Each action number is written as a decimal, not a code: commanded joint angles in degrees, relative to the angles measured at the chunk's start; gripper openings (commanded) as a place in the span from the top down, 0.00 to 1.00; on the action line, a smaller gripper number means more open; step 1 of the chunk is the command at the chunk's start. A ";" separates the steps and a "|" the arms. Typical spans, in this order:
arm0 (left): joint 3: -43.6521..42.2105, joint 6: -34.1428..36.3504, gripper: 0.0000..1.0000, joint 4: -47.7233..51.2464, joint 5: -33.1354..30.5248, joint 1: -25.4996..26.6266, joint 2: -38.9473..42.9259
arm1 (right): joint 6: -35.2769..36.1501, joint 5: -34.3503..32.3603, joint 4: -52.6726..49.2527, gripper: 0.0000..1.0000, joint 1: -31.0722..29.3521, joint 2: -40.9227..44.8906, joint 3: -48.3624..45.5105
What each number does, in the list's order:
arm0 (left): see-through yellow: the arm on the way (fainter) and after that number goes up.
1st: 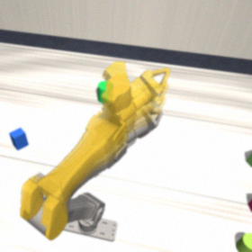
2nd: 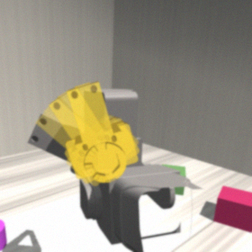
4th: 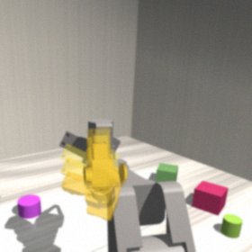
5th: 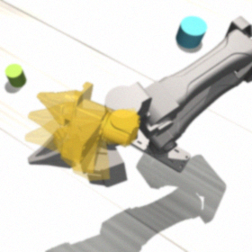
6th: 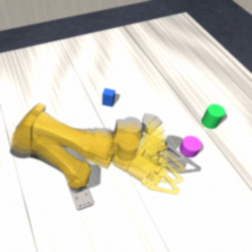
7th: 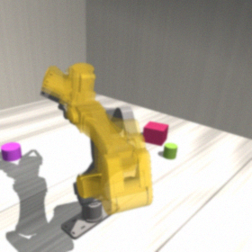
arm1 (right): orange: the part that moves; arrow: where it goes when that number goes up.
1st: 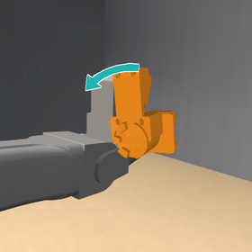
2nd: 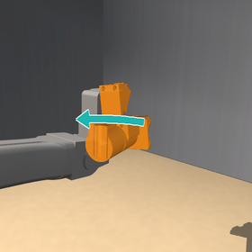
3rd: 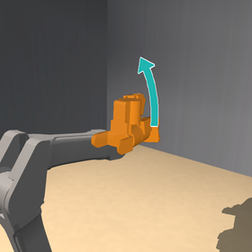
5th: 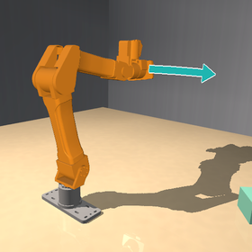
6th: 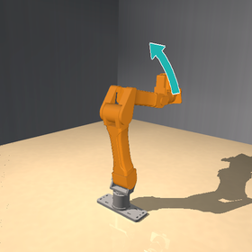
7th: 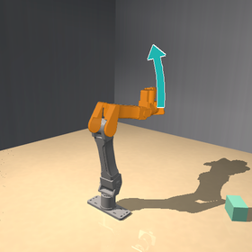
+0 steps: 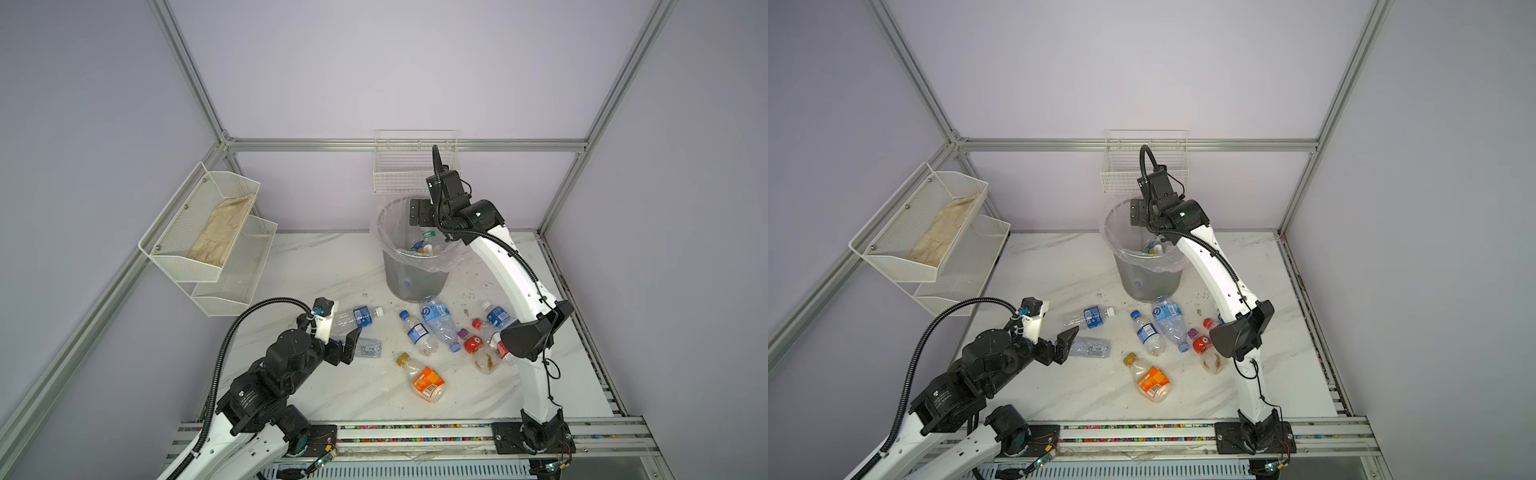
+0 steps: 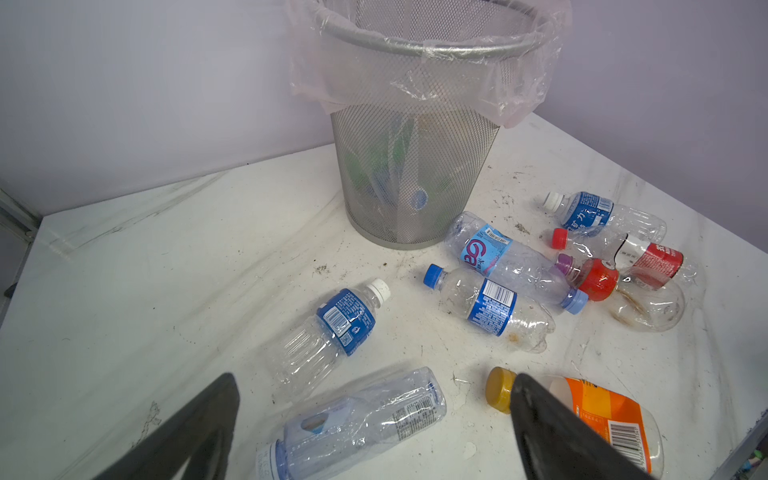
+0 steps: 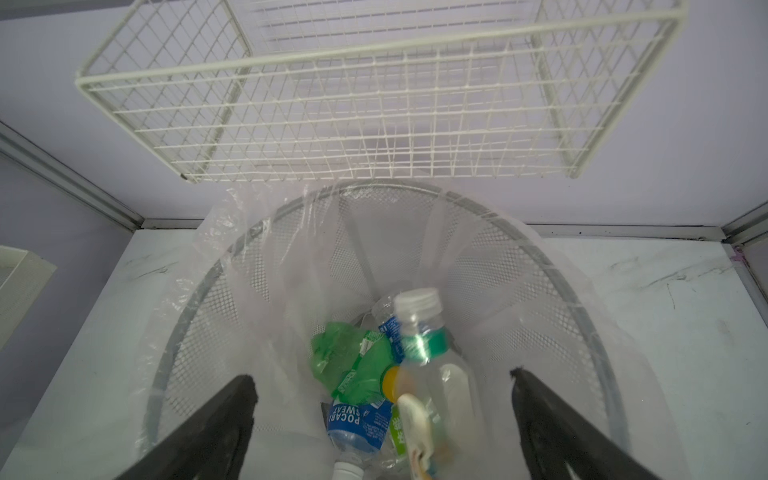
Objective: Throw the plastic bottles in the bin
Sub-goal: 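Open the right gripper to drop the clear bottle into the wastebasket, then withdraw the right gripper from the wastebasket toward the remaining bottles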
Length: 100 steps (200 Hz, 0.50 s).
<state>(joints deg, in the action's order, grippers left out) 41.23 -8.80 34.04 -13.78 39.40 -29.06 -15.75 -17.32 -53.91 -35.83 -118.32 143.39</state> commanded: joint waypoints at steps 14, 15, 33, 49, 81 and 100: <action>-2.03 0.80 0.00 -0.73 -0.44 -0.11 -0.47 | 1.33 -2.28 2.83 0.02 -0.99 10.26 -3.11; -2.03 0.80 0.00 -0.73 -0.45 -0.11 -0.47 | 1.33 -2.28 2.71 0.03 -0.94 10.33 -3.07; -2.09 0.71 0.00 -0.69 -0.46 -0.11 -0.38 | 1.26 -2.15 0.97 0.02 -0.94 11.36 -3.86; -2.12 0.61 0.00 -0.73 -0.50 -0.12 -0.25 | 0.78 -2.48 0.65 0.02 -0.91 13.40 -7.18; -2.12 0.54 0.00 -0.73 -0.52 -0.11 -0.04 | -1.59 -6.13 0.59 0.02 -0.50 19.14 -17.05; -2.12 0.53 0.00 -0.67 -0.48 -0.11 0.01 | -3.64 -8.33 0.60 0.03 0.40 22.84 -23.50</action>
<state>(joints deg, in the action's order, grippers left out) 41.23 -8.80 34.06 -13.78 39.40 -29.50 -16.51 -21.54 -52.05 -36.53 -98.76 126.28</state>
